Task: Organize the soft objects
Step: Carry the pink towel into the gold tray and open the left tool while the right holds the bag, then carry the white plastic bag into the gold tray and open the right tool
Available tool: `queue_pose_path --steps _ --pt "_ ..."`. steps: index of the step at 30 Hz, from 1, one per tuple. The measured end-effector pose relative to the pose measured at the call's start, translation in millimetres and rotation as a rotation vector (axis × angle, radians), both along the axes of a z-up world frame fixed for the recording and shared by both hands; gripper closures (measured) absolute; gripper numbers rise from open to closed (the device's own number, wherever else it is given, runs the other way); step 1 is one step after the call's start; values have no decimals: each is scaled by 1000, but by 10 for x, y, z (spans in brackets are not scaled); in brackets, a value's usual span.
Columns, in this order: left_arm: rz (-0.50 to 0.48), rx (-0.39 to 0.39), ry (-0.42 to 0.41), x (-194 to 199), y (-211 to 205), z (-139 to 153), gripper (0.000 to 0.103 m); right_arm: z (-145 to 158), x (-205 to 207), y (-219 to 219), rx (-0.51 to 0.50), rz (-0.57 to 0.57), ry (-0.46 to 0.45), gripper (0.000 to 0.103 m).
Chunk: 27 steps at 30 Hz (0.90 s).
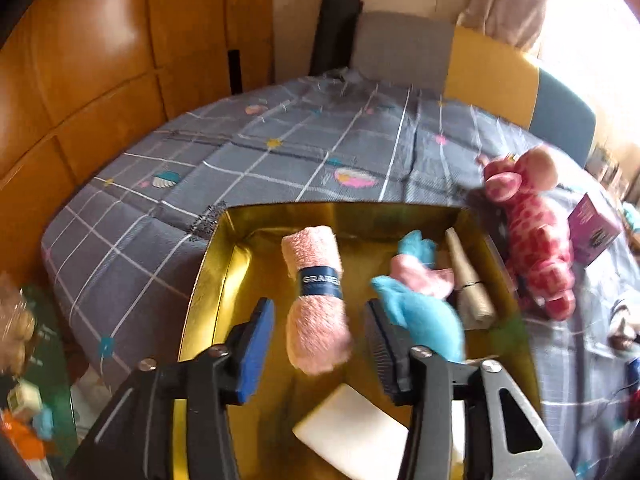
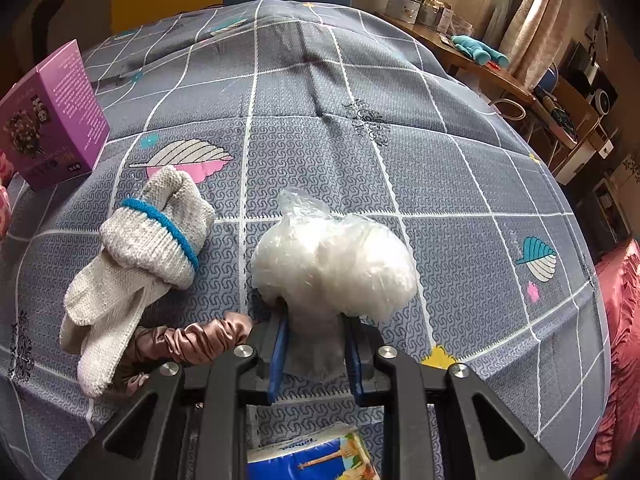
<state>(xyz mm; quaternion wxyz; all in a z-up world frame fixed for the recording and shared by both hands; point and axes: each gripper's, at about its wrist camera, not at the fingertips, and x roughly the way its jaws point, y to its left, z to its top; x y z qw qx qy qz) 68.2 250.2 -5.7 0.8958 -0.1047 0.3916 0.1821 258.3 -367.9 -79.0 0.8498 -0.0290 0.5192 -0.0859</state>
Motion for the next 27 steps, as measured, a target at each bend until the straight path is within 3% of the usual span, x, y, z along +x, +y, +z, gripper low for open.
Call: queue_pose_path --steps 7,20,27 --pt "-23 -2 -83 -294 -369 256 46 9 -11 27 -14 6 -1 79" --pt "-79 9 -83 -427 -706 322 41 39 -58 52 -26 9 0 81" --pt "-89 4 -78 -442 -712 304 41 330 -171 260 -15 57 -79 81"
